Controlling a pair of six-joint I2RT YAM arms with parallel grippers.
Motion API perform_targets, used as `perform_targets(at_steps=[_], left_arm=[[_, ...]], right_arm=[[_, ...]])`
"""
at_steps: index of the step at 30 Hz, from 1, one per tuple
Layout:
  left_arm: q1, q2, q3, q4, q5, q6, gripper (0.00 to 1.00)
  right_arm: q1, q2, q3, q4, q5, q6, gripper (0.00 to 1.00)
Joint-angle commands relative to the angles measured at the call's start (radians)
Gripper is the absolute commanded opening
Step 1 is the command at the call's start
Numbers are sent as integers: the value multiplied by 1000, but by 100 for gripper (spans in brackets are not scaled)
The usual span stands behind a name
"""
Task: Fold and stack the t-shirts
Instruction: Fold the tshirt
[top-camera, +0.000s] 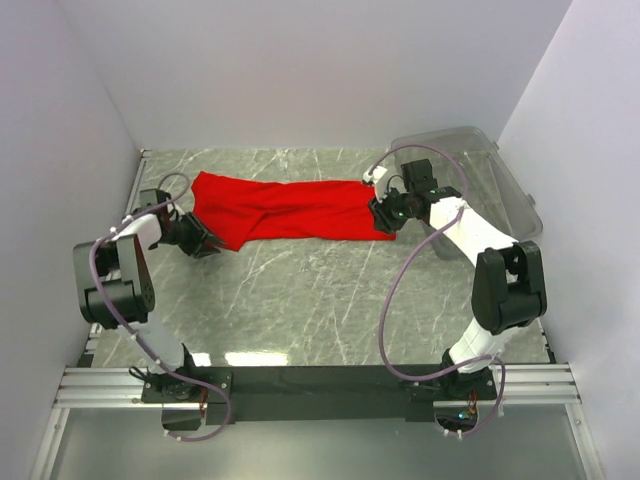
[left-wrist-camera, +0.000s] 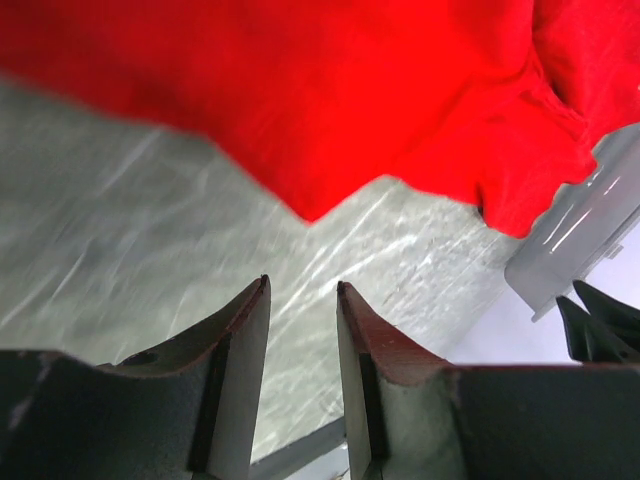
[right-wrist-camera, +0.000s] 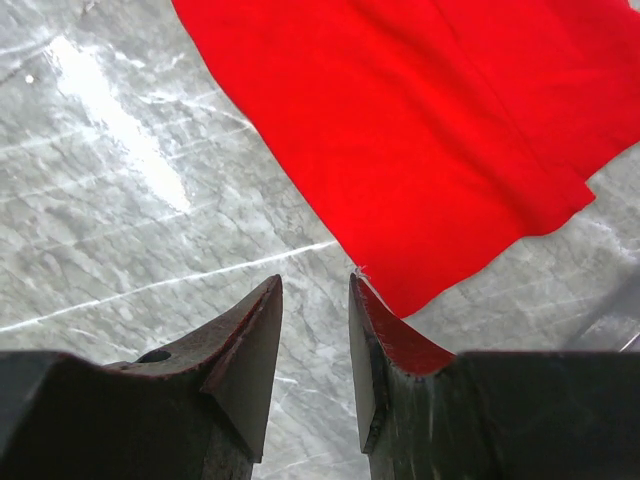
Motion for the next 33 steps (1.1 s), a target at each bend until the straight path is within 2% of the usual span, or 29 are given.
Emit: perform_targets(at_steps=[1, 7, 14, 19, 22, 25, 26, 27, 33], left_arm=[[-33, 60, 39, 119, 4, -40, 38], [-60, 156, 96, 88, -41, -36, 39], [-77, 191, 113, 80, -56, -33, 40], [-93, 231, 121, 97, -84, -44, 38], [-99, 248, 133, 93, -85, -40, 29], [-100, 249, 139, 90, -82, -28, 16], [-100, 248, 142, 85, -82, -21, 5], [-99, 243, 144, 79, -79, -16, 1], [-99, 170, 190, 21, -46, 4, 1]], right_arm=[[3, -53, 7, 31, -24, 27, 41], [0, -79, -29, 44, -11, 27, 41], [-5, -79, -42, 57, -11, 34, 41], [-5, -71, -30, 51, -12, 34, 41], [-8, -74, -32, 51, -12, 31, 41], [-13, -77, -38, 54, -14, 34, 41], [-13, -77, -41, 55, -14, 34, 41], [-14, -79, -42, 57, -14, 36, 41], [-17, -85, -48, 58, -12, 33, 41]])
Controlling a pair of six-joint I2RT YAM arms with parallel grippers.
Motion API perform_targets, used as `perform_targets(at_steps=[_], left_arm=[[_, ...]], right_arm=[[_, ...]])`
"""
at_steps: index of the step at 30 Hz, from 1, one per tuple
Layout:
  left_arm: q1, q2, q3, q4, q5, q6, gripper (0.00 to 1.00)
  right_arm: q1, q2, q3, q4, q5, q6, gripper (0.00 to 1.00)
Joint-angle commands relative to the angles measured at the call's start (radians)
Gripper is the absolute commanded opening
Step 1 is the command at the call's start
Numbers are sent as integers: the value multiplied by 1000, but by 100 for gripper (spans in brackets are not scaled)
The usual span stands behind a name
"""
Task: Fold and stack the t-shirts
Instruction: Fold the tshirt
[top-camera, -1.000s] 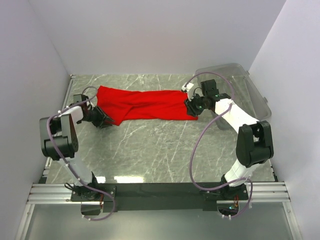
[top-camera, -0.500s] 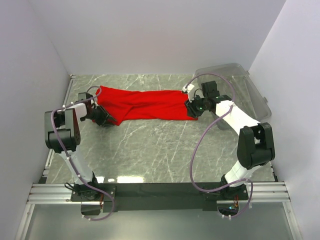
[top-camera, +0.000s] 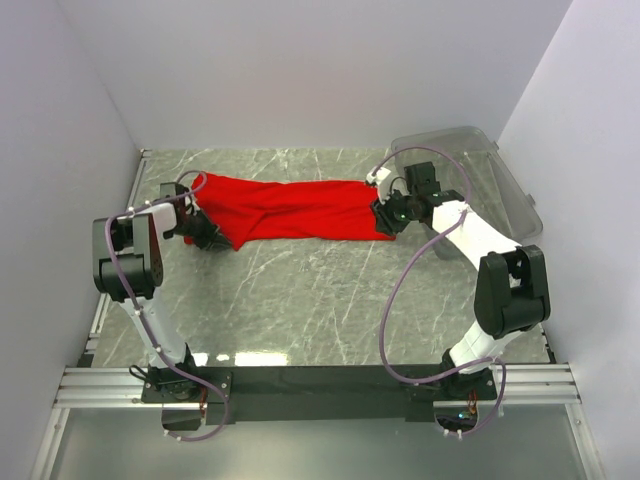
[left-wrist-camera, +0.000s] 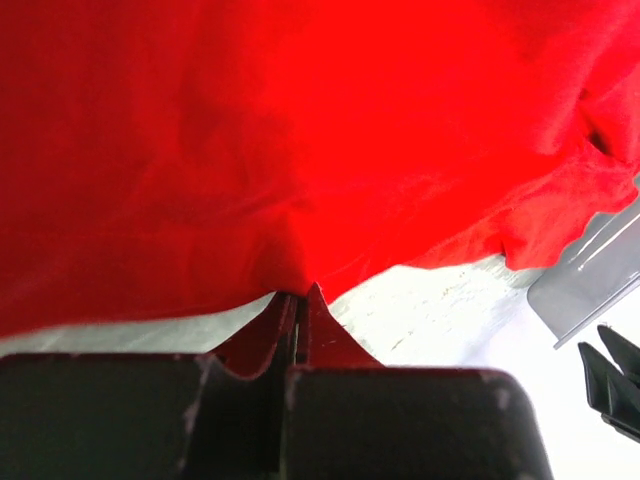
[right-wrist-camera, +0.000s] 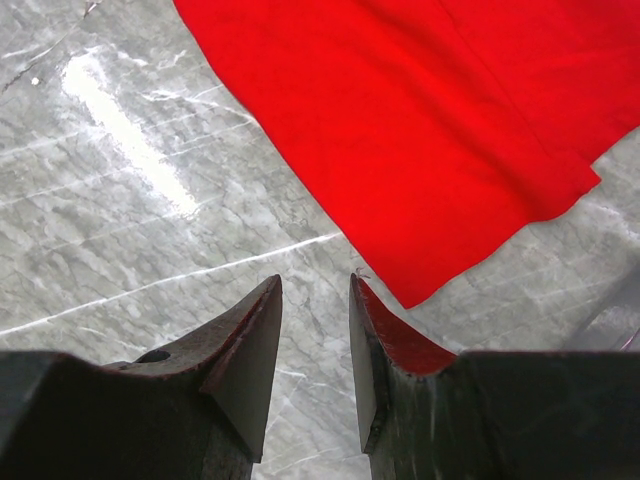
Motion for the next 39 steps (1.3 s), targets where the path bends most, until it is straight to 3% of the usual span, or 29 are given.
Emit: perform_targets(at_steps=[1, 12, 25, 39], left_arm=[[-2, -73, 66, -53, 9, 41, 1], [27, 17, 311, -151, 109, 28, 1], [21, 335, 868, -273, 98, 48, 1], [-42, 443, 906, -125, 123, 7, 4]], right_arm=[[-9, -51, -8, 35, -10, 1, 41], [-15, -44, -11, 45, -13, 6, 41], [-27, -43, -22, 51, -16, 4, 41], [-32, -35, -27, 48, -16, -2, 41]])
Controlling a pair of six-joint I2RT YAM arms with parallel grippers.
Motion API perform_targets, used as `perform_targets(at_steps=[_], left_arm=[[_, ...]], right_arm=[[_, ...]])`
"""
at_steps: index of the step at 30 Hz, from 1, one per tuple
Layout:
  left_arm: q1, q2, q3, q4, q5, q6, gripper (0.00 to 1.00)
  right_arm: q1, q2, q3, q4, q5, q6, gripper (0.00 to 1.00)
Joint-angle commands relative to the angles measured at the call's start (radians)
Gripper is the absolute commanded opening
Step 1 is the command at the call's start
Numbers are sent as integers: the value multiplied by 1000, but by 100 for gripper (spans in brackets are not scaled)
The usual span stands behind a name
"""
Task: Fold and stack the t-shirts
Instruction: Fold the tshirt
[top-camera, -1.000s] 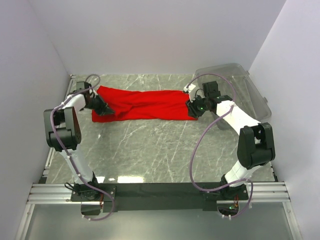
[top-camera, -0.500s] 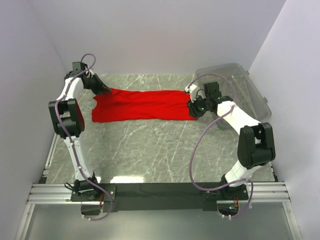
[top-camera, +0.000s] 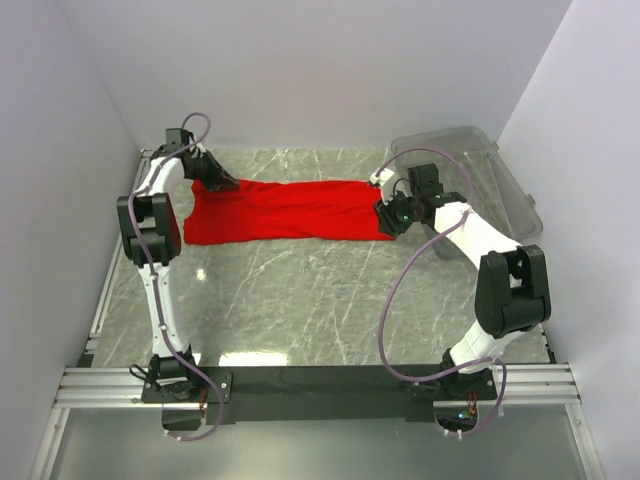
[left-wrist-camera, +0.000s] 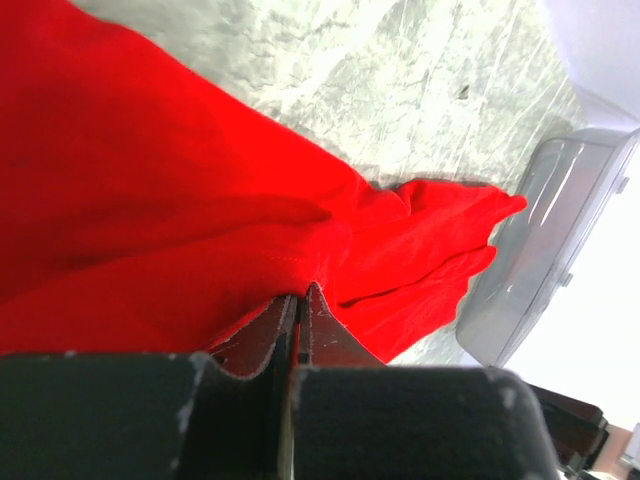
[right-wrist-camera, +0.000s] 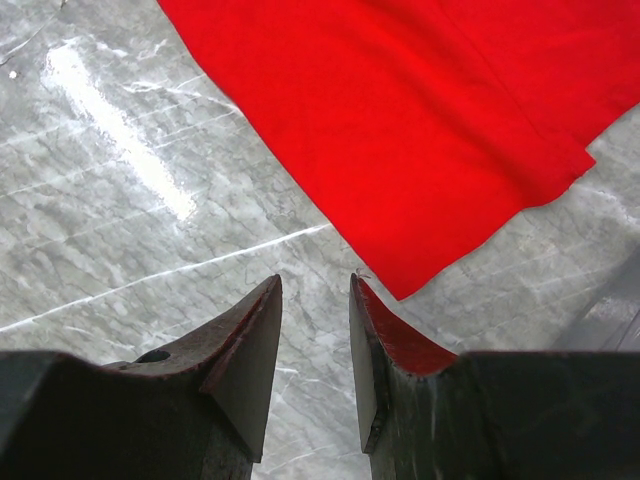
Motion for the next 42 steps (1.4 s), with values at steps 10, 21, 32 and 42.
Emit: perform_targets(at_steps=[10, 21, 32, 42], left_arm=[[-20, -68, 73, 102, -116, 18, 35], [-3, -365, -149, 87, -412, 186, 57], [154, -717, -782, 262, -225, 49, 69], [128, -625, -792, 201, -268, 101, 61]], right_arm=[[-10, -36, -5, 20, -20, 0, 41], [-8, -47, -6, 20, -21, 4, 41], [-10, -36, 18, -3, -47, -5, 41], [-8, -29, 24, -8, -55, 6, 41]])
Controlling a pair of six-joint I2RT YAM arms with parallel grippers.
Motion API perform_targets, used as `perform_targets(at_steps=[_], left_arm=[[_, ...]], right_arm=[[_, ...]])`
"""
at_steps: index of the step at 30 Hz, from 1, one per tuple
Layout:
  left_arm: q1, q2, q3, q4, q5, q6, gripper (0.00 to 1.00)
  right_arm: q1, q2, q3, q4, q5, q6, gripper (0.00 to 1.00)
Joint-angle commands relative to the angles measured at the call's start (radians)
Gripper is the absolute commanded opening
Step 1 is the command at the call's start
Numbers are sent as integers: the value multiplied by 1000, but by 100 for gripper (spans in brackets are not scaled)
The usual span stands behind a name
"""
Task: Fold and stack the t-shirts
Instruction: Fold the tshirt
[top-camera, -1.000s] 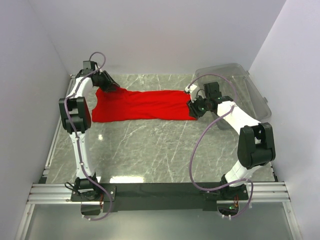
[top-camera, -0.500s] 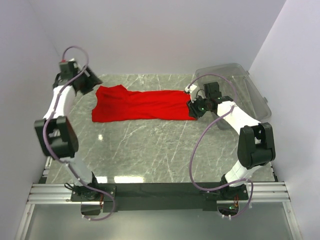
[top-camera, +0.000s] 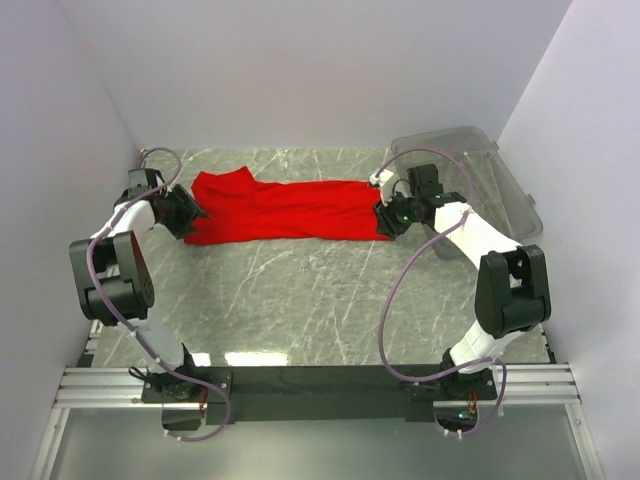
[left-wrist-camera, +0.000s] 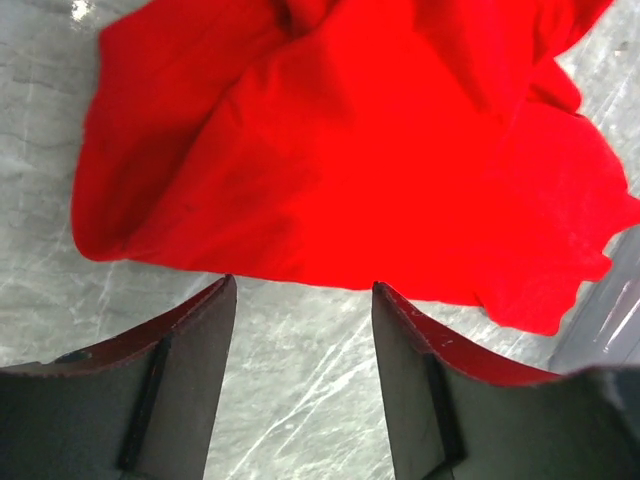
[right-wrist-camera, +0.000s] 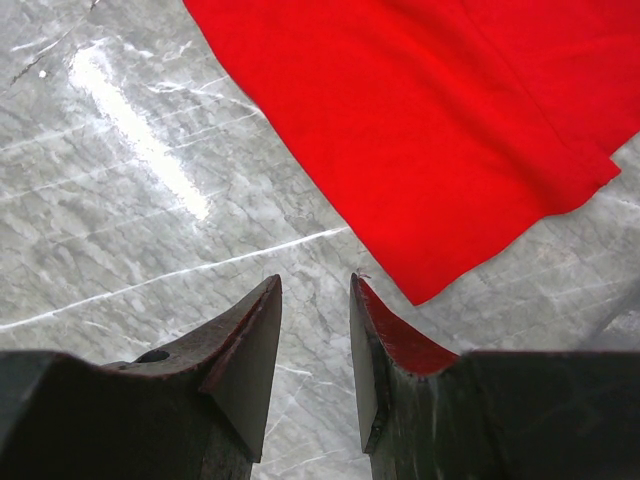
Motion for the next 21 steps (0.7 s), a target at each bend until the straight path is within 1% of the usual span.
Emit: perform_targets(at_steps=[1, 4, 10, 14, 21], left_arm=[[0, 38, 63, -6, -39, 33, 61], [-7, 77, 112, -45, -102, 73, 60], [-7, 158, 224, -97, -153, 121, 58], [-8, 181, 250, -111, -150, 133, 56], [-10, 183, 227, -126, -125, 165, 55]], right_arm=[[-8, -30, 24, 4, -19, 6, 41], [-9, -39, 13, 11, -16, 7, 41], [-8, -36, 7, 8, -12, 4, 41], [-9, -32, 15, 10, -10, 6, 41], [-9, -21, 16, 10, -12, 6, 41]])
